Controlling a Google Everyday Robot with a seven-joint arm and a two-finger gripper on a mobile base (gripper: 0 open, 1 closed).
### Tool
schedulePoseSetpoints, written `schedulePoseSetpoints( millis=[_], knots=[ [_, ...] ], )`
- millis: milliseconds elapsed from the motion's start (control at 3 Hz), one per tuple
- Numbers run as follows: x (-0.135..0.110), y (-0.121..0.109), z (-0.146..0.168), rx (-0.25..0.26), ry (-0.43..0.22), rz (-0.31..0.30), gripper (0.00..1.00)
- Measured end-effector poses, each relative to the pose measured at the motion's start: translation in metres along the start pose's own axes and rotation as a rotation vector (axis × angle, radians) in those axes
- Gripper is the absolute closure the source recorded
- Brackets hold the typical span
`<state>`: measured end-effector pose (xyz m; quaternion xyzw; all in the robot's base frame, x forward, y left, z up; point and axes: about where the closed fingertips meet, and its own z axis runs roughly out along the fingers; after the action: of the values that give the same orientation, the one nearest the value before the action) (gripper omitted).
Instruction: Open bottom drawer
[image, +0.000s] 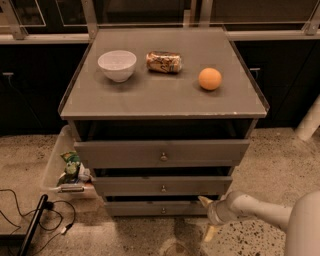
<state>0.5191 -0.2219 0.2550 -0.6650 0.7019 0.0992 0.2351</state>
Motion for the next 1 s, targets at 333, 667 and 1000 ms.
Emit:
schedulePoseSetpoints(
  millis=[333,667,1000],
  knots=[
    [0.002,-0.003,0.034,0.009,-0.020,-0.076,0.00],
    [0.003,-0.016,0.058,0.027,-0.055,-0.135,0.00],
    [0.007,-0.031,0.072,0.055,-0.089,-0.179,0.00]
  ],
)
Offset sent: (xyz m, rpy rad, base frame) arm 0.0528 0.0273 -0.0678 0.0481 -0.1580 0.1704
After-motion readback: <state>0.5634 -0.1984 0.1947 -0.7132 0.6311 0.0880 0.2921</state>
